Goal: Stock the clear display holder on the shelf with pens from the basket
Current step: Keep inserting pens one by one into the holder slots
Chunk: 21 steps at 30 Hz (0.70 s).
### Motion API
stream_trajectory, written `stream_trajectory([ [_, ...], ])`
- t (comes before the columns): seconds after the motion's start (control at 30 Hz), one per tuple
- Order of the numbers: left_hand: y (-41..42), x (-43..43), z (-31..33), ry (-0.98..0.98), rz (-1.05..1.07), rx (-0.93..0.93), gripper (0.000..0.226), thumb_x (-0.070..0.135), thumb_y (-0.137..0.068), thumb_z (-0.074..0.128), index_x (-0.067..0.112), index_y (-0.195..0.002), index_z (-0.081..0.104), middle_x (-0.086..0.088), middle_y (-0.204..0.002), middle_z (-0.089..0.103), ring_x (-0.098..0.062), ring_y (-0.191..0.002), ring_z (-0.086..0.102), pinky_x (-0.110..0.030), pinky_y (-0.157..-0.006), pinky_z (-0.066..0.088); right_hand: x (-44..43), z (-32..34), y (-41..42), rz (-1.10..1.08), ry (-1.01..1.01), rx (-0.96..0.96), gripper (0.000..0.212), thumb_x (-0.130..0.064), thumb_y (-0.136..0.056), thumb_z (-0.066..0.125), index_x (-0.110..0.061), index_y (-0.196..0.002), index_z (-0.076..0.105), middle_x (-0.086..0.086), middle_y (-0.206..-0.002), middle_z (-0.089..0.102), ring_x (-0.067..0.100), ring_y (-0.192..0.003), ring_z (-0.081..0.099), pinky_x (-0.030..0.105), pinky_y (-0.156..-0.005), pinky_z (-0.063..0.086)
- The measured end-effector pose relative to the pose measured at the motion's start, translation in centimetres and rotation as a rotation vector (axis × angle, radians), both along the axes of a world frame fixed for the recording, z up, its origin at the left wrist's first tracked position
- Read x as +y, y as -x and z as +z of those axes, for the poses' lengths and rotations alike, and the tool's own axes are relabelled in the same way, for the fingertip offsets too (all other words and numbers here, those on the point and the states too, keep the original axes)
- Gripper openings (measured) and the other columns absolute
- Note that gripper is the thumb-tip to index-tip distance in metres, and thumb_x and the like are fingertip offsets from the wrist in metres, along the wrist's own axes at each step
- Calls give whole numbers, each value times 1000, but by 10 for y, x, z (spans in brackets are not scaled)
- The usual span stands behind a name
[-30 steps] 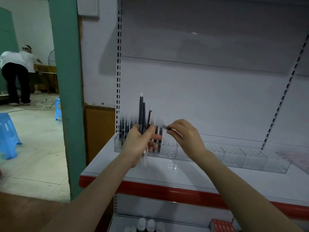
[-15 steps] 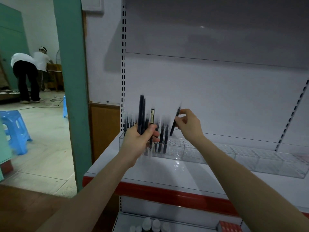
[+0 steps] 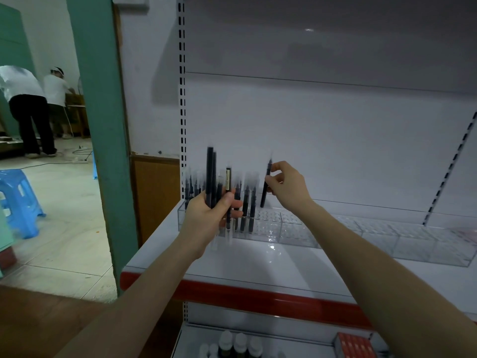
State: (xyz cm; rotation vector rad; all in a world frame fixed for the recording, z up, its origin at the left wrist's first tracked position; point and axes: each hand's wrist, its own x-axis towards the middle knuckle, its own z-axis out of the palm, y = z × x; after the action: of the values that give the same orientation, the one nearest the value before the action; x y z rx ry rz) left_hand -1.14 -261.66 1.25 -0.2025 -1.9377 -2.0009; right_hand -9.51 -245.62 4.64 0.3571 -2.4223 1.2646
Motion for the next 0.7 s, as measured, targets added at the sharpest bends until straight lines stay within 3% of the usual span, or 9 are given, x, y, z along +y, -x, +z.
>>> stream_trajectory([
  [0.13,0,0,-1,-6,-3,-5,11,17,-93,52,20,-98,61,1,-85,71,-16,-79,70,-47,-86,53,1,0,0,-10,6,2,24,-13,-93,52,-7,-116,51,19,-92,66,32,-88,65,45,-85,53],
  [0.37,2,2,-3,-41,-21,-11,11,15,-93,52,17,-100,61,-5,-88,71,-17,-78,70,-44,-87,54,-1,-4,1,-1,-3,-22,24,-13,-93,52,-7,-116,51,21,-93,66,33,-87,64,38,-80,53],
  [0.7,3,1,-5,-46,-22,0,11,15,-92,53,19,-99,61,0,-83,71,-12,-74,70,-44,-86,54,-3,-29,4,8,-79,-111,25,-16,-95,52,-5,-117,51,13,-97,63,26,-84,63,35,-79,53],
])
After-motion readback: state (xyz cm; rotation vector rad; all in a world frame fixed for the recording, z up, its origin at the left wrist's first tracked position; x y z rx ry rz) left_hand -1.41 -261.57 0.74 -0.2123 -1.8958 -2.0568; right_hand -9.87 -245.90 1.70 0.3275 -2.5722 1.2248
